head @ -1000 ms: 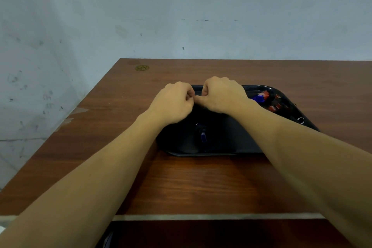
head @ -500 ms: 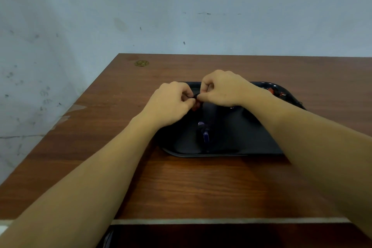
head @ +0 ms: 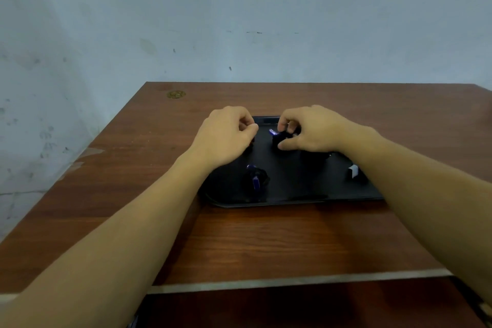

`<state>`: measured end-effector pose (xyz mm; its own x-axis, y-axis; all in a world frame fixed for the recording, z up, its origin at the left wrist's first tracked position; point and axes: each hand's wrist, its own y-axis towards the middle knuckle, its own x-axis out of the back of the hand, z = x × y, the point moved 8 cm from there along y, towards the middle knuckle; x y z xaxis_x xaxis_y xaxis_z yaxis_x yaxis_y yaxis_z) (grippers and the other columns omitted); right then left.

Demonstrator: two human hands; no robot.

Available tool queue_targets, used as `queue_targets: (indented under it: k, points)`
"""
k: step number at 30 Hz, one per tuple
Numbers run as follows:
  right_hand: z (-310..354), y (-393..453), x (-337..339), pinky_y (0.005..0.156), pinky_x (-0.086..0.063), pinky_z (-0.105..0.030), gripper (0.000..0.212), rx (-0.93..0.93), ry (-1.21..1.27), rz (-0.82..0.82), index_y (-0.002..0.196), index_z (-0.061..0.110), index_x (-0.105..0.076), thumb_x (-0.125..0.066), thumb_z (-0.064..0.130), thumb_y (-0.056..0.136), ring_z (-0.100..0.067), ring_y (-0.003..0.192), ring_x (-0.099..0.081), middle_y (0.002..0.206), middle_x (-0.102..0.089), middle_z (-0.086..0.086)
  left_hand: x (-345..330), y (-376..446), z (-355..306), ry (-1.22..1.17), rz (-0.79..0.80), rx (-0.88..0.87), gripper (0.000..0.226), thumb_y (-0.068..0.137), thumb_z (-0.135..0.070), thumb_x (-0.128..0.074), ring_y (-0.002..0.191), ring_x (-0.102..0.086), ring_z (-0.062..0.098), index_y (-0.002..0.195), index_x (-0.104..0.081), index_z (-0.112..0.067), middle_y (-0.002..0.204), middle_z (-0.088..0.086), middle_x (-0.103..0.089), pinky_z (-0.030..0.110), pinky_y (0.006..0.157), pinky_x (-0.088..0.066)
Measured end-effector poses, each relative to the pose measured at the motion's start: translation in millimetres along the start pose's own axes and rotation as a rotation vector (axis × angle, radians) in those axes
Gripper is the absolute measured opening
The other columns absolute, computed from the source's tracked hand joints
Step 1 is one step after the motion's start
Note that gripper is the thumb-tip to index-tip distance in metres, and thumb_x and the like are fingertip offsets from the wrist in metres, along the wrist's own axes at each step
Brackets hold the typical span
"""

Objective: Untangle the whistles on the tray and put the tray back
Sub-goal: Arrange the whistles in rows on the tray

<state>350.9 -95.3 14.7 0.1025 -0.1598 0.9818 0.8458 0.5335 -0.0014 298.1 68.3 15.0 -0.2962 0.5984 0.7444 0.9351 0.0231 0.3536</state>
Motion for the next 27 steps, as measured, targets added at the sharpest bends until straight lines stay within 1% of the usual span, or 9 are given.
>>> queue_targets:
  k: [2, 5, 9, 12, 14, 17, 20, 23, 27]
  points:
    - [9, -3, -1, 0.081, -0.042, -0.035, 0.032, 0.045, -0.114, -0.066, 0.11, 0.029, -0.058, -0.071, 0.047, 0.088, -0.02, 0.104, -0.047, 0.103, -0.06, 0.01, -2, -2, -6, 0.007, 0.005, -0.013, 0.01, 0.092, -0.03, -0.061, 0.079, -0.065, 0.012, 0.089, -0.069, -0.026, 0.081, -0.01, -0.068, 0.037, 0.08, -0.056]
    - [15, -5, -4, 0.085, -0.049, -0.039, 0.028, 0.091, -0.098, -0.079, 0.11, 0.027, -0.056, -0.072, 0.036, 0.088, -0.02, 0.104, -0.052, 0.106, -0.064, 0.006, 0, -5, -12, 0.025, 0.015, -0.03, 0.011, 0.093, -0.031, -0.059, 0.079, -0.063, 0.012, 0.092, -0.069, -0.026, 0.082, -0.01, -0.067, 0.037, 0.079, -0.056]
    - [25, -24, -6, 0.077, -0.043, -0.021, 0.035, 0.161, 0.071, 0.059, 0.115, 0.028, -0.063, -0.075, 0.017, 0.085, -0.002, 0.087, -0.056, 0.097, -0.057, 0.021, 6, -10, -19, 0.062, 0.023, -0.065, 0.015, 0.095, -0.029, -0.057, 0.084, -0.062, 0.012, 0.097, -0.07, -0.023, 0.088, -0.009, -0.068, 0.036, 0.08, -0.055]
    - [28, -39, -9, 0.067, -0.044, -0.009, 0.016, 0.143, 0.188, 0.111, 0.102, 0.027, -0.071, -0.076, 0.029, 0.087, 0.01, 0.074, -0.062, 0.084, -0.065, 0.019, 7, -16, -23, 0.081, 0.072, -0.084, 0.016, 0.096, -0.03, -0.055, 0.085, -0.063, 0.012, 0.097, -0.07, -0.022, 0.09, -0.009, -0.068, 0.034, 0.079, -0.053]
    - [27, -43, -14, 0.072, -0.054, -0.021, 0.018, 0.09, 0.246, 0.119, 0.097, 0.026, -0.072, -0.073, 0.041, 0.088, -0.001, 0.08, -0.068, 0.086, -0.073, 0.011, 2, -23, -26, 0.086, 0.16, -0.109, 0.015, 0.097, -0.031, -0.057, 0.082, -0.062, 0.009, 0.094, -0.07, -0.023, 0.087, -0.009, -0.068, 0.03, 0.076, -0.05]
    - [22, -45, -21, 0.065, -0.057, -0.031, 0.023, 0.007, 0.334, 0.143, 0.093, 0.021, -0.072, -0.068, 0.043, 0.092, -0.028, 0.077, -0.072, 0.082, -0.076, -0.005, -6, -34, -31, 0.108, 0.266, -0.165, 0.014, 0.097, -0.031, -0.058, 0.082, -0.061, 0.004, 0.095, -0.07, -0.024, 0.089, -0.011, -0.067, 0.025, 0.075, -0.047]
    - [22, -49, -23, 0.059, -0.053, -0.027, 0.026, -0.039, 0.375, 0.137, 0.094, 0.018, -0.072, -0.066, 0.043, 0.093, -0.021, 0.067, -0.065, 0.082, -0.075, -0.009, -4, -39, -30, 0.117, 0.257, -0.172, 0.015, 0.097, -0.029, -0.057, 0.086, -0.061, 0.006, 0.096, -0.071, -0.023, 0.092, -0.011, -0.066, 0.026, 0.077, -0.049]
    - [23, -52, -19, 0.067, -0.05, -0.028, 0.03, -0.04, 0.34, 0.132, 0.093, 0.018, -0.072, -0.065, 0.047, 0.093, -0.014, 0.07, -0.065, 0.082, -0.072, -0.005, -3, -40, -31, 0.095, 0.237, -0.156, 0.016, 0.097, -0.029, -0.057, 0.086, -0.062, 0.007, 0.094, -0.071, -0.022, 0.092, -0.009, -0.068, 0.026, 0.077, -0.049]
    - [4, -45, 9, 0.072, -0.054, -0.035, 0.027, -0.091, 0.352, -0.047, 0.085, 0.02, -0.072, -0.065, 0.045, 0.093, -0.016, 0.073, -0.066, 0.085, -0.073, -0.001, -1, -39, -34, 0.054, 0.188, -0.138, 0.015, 0.097, -0.03, -0.057, 0.081, -0.06, 0.004, 0.093, -0.069, -0.023, 0.089, -0.011, -0.067, 0.02, 0.069, -0.043]
